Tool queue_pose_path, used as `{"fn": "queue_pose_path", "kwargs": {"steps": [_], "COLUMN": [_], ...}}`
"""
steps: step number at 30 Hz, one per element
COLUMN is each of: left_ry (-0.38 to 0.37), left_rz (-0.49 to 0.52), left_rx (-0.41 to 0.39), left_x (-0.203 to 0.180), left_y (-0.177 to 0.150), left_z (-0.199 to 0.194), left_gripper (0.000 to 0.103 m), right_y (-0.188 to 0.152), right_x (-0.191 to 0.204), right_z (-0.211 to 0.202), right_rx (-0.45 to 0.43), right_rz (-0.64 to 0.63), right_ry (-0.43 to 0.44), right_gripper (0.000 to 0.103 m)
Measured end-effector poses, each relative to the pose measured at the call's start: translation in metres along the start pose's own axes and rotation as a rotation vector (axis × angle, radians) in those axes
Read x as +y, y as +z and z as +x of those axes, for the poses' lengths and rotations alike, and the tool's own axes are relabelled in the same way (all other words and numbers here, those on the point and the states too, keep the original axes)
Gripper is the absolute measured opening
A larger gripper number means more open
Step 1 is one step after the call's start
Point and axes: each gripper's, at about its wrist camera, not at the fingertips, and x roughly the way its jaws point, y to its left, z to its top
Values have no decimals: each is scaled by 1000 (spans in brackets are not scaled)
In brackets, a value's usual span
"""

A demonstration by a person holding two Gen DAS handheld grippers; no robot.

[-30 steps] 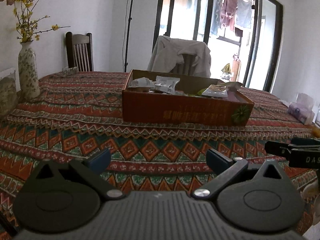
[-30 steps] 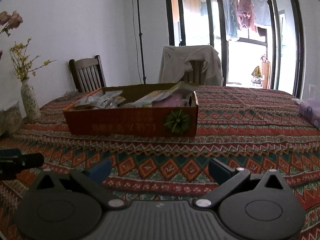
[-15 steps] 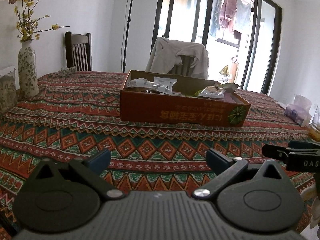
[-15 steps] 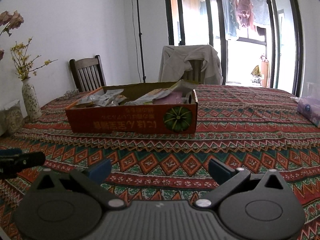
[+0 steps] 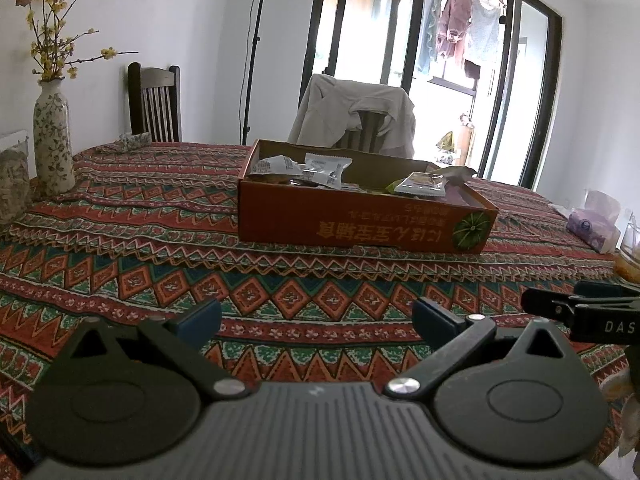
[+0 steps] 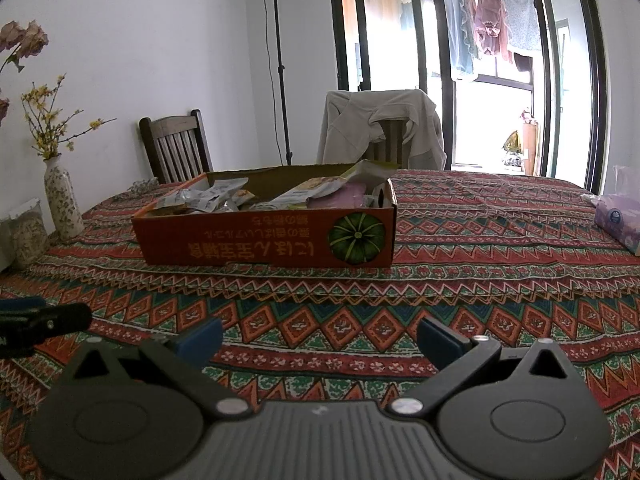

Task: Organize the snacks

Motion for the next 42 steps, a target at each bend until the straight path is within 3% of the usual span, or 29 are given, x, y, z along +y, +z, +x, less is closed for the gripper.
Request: {"fn": "queue_pose_path", "kwargs": {"steps": [42], "left_ry": [-17], "left_rz": [12], "left_rx": [-5], "left_x": [-4], "left_y": [0], "left_z": [1], "left_gripper": [103], "right_y": [0], "right_x": [0], "right_z": [0], "right_rx": [1], "right_rz": [0], "right_ry": [0], "right_gripper": [103]}}
